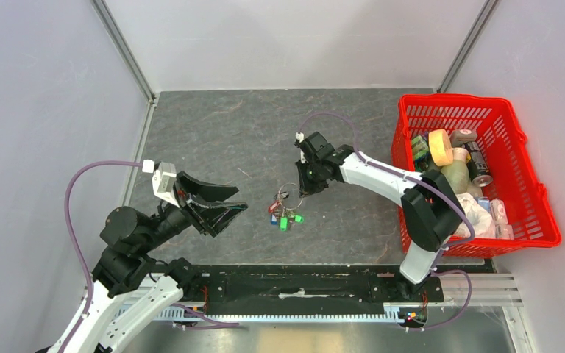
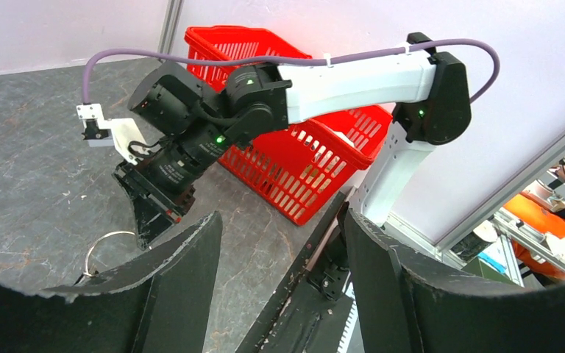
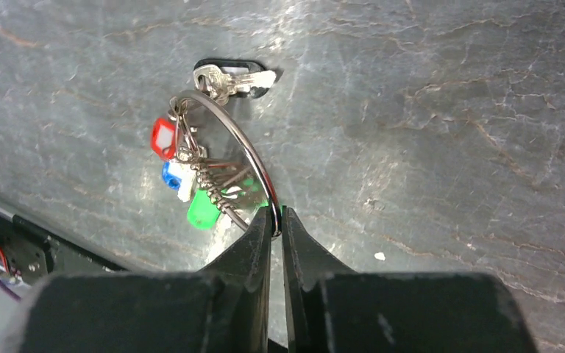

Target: Put the keys on the keyring

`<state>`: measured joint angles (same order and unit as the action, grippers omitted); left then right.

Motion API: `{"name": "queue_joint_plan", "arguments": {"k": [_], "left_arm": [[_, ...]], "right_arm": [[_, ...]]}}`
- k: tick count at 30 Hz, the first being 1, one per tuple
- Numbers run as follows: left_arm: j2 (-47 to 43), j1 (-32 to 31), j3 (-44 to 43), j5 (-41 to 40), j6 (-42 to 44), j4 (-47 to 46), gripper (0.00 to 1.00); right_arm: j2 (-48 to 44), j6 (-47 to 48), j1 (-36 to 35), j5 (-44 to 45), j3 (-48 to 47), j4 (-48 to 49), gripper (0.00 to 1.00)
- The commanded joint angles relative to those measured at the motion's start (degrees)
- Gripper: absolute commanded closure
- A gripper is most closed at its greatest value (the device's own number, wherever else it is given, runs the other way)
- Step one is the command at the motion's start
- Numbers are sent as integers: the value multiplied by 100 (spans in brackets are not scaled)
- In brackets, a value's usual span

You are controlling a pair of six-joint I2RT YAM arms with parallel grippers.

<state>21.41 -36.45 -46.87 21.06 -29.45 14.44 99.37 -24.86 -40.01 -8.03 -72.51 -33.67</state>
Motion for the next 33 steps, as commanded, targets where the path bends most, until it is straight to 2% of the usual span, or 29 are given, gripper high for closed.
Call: {"name": "queue_joint_plan", "arguments": {"k": [1,10,16,20,22,23,24,28,33], "left_arm": [[-6,-3,-41,3,265,18,31],[-5,-3,-33,-43,378,110,31],[38,-4,-74,-119,500,210,31],[64,-3,-85,-201,571,260,31],[95,-3,-85,-240,599,270,29],[105,-3,-87,-255,607,279,27],[141,-3,-92,-264,624,279,24],[278,-3,-162,-269,625,284,21],[366,-3,-250,-393,687,327,17]], "right_arm": [[208,-302,115,141,18,515,86],[387,-368,253,540,-9,604,65],[-318,-179,258,1048,-8,595,37],[-884,165,260,1187,-17,546,25],[-1218,270,262,1262,10,533,14],[-1443,301,257,1334,45,536,6],[-1660,349,262,1392,76,540,3],[-2412,364,258,1641,141,563,3],[-3147,226,266,1385,-29,322,3]]}}
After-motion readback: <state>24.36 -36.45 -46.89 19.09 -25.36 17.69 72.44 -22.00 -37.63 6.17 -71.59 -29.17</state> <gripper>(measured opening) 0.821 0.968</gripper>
